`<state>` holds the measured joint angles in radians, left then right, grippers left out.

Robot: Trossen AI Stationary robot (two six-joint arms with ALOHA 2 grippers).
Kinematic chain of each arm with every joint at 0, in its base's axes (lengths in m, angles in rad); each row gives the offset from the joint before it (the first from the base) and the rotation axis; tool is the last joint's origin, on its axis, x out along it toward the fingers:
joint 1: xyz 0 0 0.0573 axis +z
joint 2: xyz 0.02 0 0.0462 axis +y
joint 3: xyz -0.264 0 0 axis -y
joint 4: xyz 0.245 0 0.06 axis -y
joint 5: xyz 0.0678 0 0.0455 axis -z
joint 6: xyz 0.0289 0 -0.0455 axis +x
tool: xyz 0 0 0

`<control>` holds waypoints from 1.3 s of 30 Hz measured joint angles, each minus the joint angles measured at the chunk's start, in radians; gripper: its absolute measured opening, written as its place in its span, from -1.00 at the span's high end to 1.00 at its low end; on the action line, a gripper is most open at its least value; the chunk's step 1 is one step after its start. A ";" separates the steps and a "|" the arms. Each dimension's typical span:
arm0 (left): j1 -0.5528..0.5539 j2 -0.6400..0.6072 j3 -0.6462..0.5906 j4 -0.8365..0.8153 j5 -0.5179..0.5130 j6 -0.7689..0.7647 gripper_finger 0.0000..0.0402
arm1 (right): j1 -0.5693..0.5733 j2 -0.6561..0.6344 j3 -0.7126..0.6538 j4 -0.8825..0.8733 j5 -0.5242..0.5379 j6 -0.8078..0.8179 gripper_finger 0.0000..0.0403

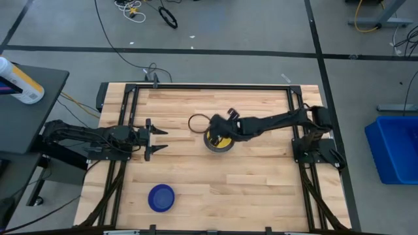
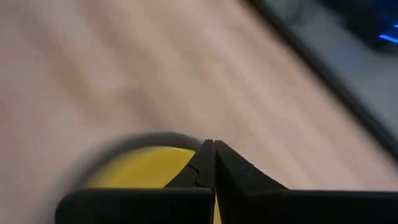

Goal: Nest bowls inside each other
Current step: Stack the dark blue bowl on top of the blue bowl

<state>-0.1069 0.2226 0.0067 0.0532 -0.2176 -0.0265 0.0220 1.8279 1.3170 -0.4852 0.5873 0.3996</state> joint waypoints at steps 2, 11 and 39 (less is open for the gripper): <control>0.000 0.000 0.000 0.000 0.000 0.000 -0.38 | 0.040 0.000 0.000 0.088 -0.108 -0.025 1.00; -0.001 0.009 0.000 -0.014 0.113 -0.098 -0.38 | 0.270 0.011 0.000 0.199 -0.192 0.010 0.94; -0.568 0.725 0.270 0.047 -0.007 -0.544 -0.38 | 0.755 -0.187 -0.518 0.139 0.395 0.641 0.34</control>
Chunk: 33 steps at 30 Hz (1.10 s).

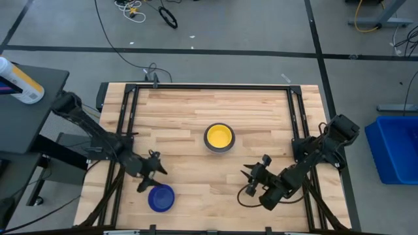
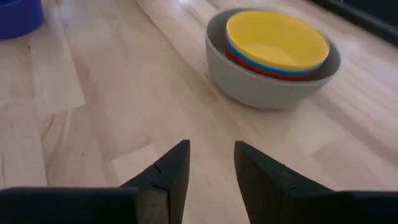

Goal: Nest bowls inside each other
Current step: Stack the dark blue bowl on top of the blue bowl

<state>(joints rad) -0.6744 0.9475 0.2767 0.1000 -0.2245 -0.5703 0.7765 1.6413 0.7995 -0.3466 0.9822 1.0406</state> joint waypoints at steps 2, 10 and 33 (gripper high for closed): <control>-0.027 0.094 0.071 -0.085 -0.006 -0.035 -0.38 | -0.001 0.000 -0.021 0.033 -0.015 0.006 0.33; -0.069 0.359 0.249 -0.223 -0.008 -0.108 -0.37 | 0.000 0.000 -0.039 0.097 -0.016 -0.028 0.35; 0.130 0.429 0.247 0.341 -0.415 0.455 0.97 | 0.052 0.000 -0.039 0.102 -0.025 -0.009 0.46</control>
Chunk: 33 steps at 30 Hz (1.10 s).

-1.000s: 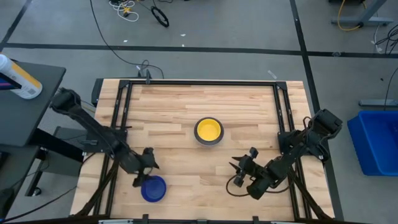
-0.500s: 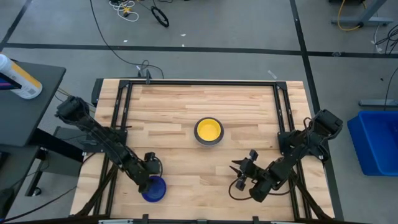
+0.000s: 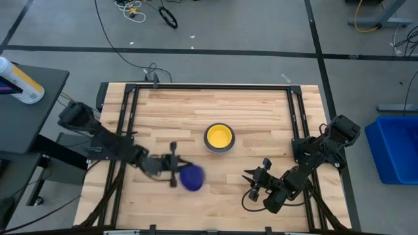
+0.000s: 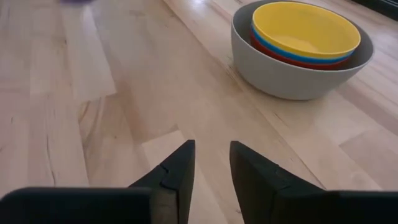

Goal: Nest bowls inside each other
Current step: Stack the dark blue bowl on top of the blue bowl

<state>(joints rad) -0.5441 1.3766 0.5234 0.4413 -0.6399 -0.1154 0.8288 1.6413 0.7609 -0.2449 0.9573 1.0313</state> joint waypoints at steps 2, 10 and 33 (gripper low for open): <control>0.095 0.000 -0.002 0.156 0.077 0.146 0.97 | 0.000 0.000 0.000 -0.001 0.000 0.000 0.47; 0.560 0.019 0.052 0.267 0.557 0.229 0.97 | 0.000 0.000 0.000 -0.003 0.000 0.000 0.49; 0.783 0.425 0.578 -0.383 0.754 0.232 0.97 | 0.022 0.000 0.000 -0.034 -0.045 0.001 0.55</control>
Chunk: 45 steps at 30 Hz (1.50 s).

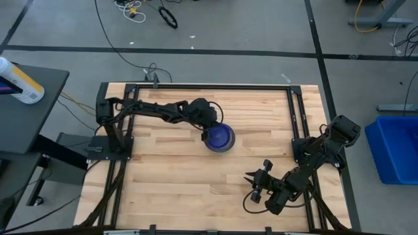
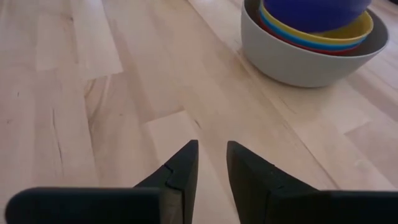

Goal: Nest bowls inside each other
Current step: Stack the dark blue bowl on top of the blue bowl, then return to Home Position

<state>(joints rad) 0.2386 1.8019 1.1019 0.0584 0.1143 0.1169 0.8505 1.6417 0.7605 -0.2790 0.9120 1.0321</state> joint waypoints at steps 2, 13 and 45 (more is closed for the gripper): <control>0.000 0.000 0.000 -0.018 -0.006 -0.004 0.97 | 0.000 0.000 0.000 -0.002 0.000 0.000 0.55; 0.000 0.000 0.000 -0.068 0.051 0.001 0.97 | 0.000 0.000 0.000 -0.002 0.000 0.000 0.57; -0.010 0.111 0.084 -0.045 0.120 0.047 -0.41 | 0.000 0.000 0.000 -0.002 -0.007 0.008 0.45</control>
<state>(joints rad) 0.2287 1.9125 1.1854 0.0132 0.2345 0.1644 0.8505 1.6417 0.7605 -0.2806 0.9047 1.0397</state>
